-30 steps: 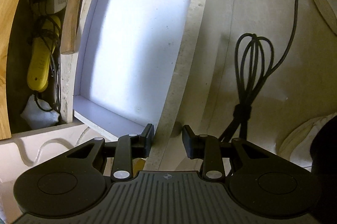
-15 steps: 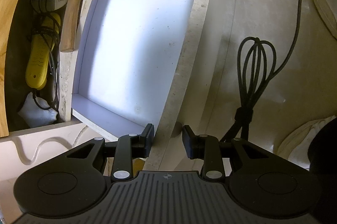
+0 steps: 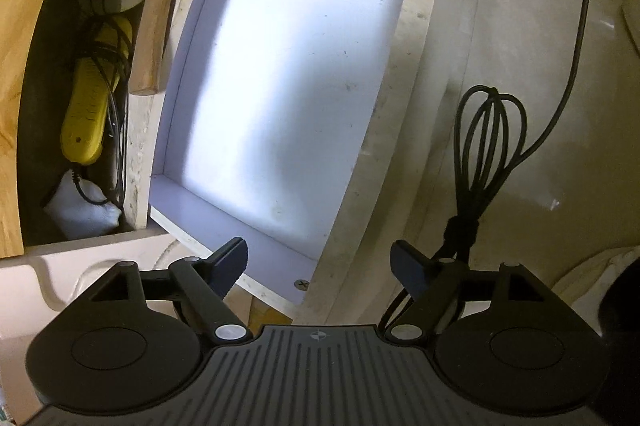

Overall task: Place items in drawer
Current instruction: 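Open both grippers to release the drawer front edge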

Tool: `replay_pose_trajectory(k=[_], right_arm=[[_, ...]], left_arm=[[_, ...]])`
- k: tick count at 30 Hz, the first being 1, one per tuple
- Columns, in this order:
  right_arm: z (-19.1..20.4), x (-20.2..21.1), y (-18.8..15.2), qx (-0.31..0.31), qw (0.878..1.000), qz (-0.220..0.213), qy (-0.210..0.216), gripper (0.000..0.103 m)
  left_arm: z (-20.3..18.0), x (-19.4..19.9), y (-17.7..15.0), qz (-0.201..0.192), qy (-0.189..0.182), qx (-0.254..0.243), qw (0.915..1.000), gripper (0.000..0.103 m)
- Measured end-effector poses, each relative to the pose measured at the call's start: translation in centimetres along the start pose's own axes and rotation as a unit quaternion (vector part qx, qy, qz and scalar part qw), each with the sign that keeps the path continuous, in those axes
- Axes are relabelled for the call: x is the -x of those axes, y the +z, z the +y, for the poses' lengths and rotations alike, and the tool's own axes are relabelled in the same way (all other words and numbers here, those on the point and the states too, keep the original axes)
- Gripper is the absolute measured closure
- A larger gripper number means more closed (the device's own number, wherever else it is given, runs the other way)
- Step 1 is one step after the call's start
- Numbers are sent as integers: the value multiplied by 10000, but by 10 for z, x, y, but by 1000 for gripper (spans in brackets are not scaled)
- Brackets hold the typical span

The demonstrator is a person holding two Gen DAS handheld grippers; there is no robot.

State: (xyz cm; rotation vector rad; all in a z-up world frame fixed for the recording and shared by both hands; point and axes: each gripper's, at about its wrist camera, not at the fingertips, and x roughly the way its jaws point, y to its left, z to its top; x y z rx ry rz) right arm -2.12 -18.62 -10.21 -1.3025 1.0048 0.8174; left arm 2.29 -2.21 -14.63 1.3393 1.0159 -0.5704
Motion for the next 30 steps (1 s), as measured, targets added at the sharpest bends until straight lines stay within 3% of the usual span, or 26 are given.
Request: replay_pose_trajectory(k=[7, 16, 30], right_arm=[[10, -23, 4, -33, 10000, 18, 4, 0], [22, -46, 7, 55, 9998, 171, 101, 0], [27, -32, 19, -58, 9999, 12, 155, 0]], left_arm=[[-4, -4, -1, 170, 55, -179, 9997, 23], [0, 12, -1, 40, 180, -349, 9992, 23], [3, 48, -1, -20, -82, -373, 9993, 23]])
